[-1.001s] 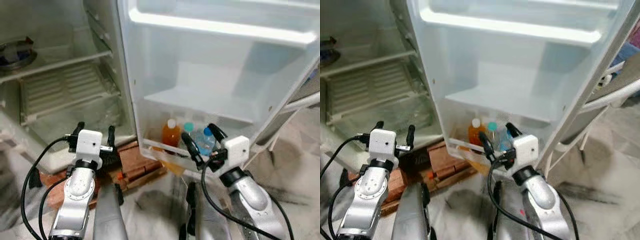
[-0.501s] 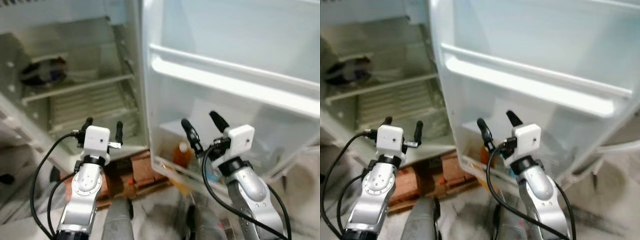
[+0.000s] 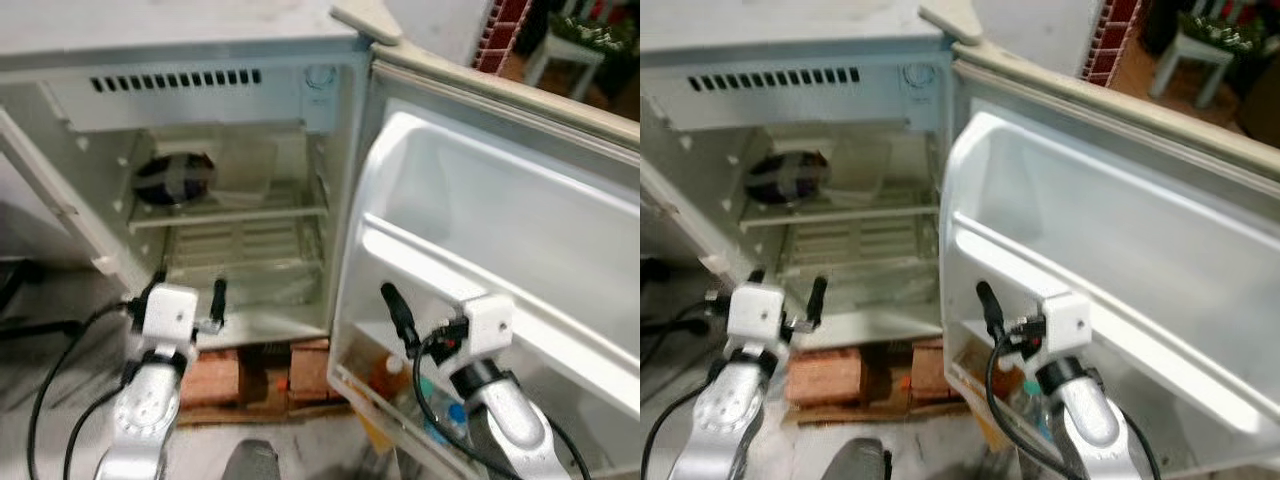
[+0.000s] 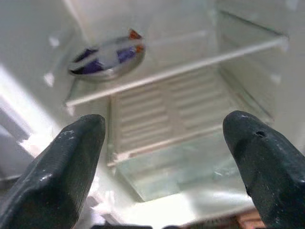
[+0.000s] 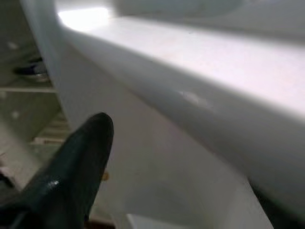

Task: Restocking fridge

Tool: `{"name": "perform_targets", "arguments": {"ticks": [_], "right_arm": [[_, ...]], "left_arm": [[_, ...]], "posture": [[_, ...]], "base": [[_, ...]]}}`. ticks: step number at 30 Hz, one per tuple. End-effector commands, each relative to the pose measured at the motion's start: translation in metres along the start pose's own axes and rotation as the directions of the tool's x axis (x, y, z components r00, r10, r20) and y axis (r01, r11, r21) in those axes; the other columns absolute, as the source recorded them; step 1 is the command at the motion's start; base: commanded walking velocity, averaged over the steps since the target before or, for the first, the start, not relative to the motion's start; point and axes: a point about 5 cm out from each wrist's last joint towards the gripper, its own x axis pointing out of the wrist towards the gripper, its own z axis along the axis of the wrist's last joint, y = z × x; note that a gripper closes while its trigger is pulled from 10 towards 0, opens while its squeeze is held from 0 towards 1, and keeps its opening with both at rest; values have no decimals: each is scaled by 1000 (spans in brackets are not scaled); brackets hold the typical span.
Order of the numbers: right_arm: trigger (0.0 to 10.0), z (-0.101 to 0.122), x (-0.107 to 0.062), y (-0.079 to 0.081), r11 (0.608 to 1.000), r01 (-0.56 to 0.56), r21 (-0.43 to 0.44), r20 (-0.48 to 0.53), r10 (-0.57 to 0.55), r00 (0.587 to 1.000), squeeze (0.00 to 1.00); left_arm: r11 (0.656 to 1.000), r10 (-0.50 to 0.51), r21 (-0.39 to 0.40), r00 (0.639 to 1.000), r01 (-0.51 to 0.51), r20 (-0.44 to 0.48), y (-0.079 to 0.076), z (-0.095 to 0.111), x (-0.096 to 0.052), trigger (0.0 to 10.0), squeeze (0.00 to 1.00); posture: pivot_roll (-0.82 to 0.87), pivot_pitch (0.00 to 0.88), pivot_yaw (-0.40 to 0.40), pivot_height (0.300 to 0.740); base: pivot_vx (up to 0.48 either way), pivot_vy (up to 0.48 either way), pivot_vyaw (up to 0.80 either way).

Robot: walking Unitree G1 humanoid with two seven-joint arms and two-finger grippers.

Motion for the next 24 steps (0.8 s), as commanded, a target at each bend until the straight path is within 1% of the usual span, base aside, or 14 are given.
{"name": "perform_targets", "arguments": {"ticks": [1, 4, 7, 13, 14, 18, 20, 23, 24], "right_arm": [[10000, -8, -8, -26, 991, 136, 1, -47, -135, 990, 0], [10000, -15, -7, -28, 992, 126, -1, -72, -126, 989, 0], [10000, -17, -6, -29, 992, 123, -8, -79, -123, 989, 0], [10000, -23, -4, -33, 993, 118, 1, -108, -118, 987, 0], [10000, -25, -3, -36, 992, 123, 2, -115, -122, 986, 0], [10000, -27, 0, -40, 990, 141, -15, -119, -141, 983, 0], [10000, -26, 6, -43, 986, 164, -8, -118, -164, 979, 0], [10000, -24, 9, -44, 984, 175, -17, -116, -175, 978, 0], [10000, -22, 11, -43, 985, 173, 13, -118, -170, 978, 0]], "left_arm": [[1000, -14, -2, 999, 14, 34, -4, 8, 0, 10000, 0], [1000, -22, -5, 999, 22, 46, -7, 13, 3, 10000, 0], [1000, -20, -8, 999, 20, 50, -7, 15, 6, 10000, 0], [1000, -21, -4, 999, 21, 48, -5, 15, 5, 10000, 0], [1000, -22, -1, 999, 22, 49, -5, 15, 6, 10000, 0], [1000, -22, 1, 999, 22, 49, -6, 16, 7, 10000, 0], [1000, -20, 2, 998, 20, 52, -5, 17, 9, 10000, 0], [1000, -18, 1, 998, 18, 53, -5, 18, 10, 10000, 0], [1000, -16, 4, 998, 15, 56, -5, 19, 10, 10000, 0]], "posture": [[90, 0, 3, 740], [91, 0, -1, 740], [90, 0, -2, 740], [88, 0, -2, 740], [89, 0, -1, 740], [89, 0, -3, 740], [90, 0, -5, 740], [93, 0, -4, 740], [95, 0, -4, 740]], "base": [[-285, 0, 0], [-290, 0, 0], [-290, 0, 0], [-279, 0, 0], [-255, 0, 0], [-249, 0, 0], [-244, 0, 0], [-250, 0, 0], [-281, 0, 0]]}}
